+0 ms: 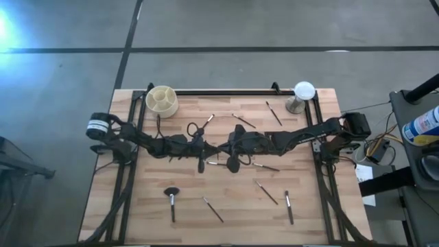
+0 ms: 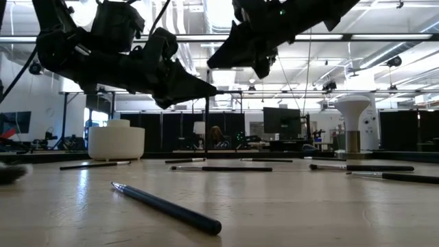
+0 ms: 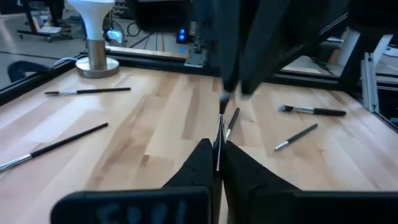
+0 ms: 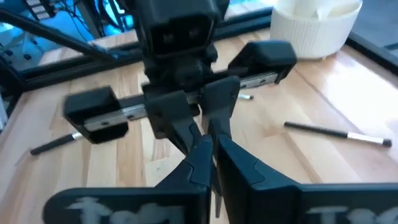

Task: Put items in baskets/containers
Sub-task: Put the eyeshadow brush into the organizer

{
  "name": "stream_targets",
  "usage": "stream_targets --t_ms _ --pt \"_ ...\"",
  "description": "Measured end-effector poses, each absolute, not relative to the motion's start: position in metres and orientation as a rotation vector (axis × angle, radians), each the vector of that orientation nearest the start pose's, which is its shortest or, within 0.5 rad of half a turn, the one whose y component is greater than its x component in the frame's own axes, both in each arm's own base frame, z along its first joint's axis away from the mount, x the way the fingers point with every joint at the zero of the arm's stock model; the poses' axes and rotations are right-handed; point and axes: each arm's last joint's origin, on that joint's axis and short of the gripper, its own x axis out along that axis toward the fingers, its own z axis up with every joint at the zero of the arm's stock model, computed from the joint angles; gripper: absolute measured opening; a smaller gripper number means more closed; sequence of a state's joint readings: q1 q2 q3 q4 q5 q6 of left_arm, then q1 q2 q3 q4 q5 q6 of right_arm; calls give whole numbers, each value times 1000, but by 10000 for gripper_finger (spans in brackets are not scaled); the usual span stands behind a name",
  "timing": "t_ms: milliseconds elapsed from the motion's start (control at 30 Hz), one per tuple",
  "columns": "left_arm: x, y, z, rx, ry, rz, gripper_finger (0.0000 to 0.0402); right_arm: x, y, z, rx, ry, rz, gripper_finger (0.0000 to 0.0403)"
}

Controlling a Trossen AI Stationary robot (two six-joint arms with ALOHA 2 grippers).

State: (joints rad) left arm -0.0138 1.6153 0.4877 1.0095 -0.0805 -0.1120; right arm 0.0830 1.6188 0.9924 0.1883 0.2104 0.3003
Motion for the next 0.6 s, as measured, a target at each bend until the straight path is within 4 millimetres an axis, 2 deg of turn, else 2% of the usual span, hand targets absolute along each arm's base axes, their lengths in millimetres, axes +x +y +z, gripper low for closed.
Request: stream_targets --t_ms 200,300,400,600 --pt "282 8 169 -107 115 156 11 332 21 262 164 383 -172 59" --pt "277 15 176 -108 111 202 11 319 20 268 110 406 -163 63" --pt "268 24 183 -107 114 274 11 308 19 260 64 401 -144 49" --pt "242 41 198 -83 102 438 11 293 14 225 48 285 -64 11"
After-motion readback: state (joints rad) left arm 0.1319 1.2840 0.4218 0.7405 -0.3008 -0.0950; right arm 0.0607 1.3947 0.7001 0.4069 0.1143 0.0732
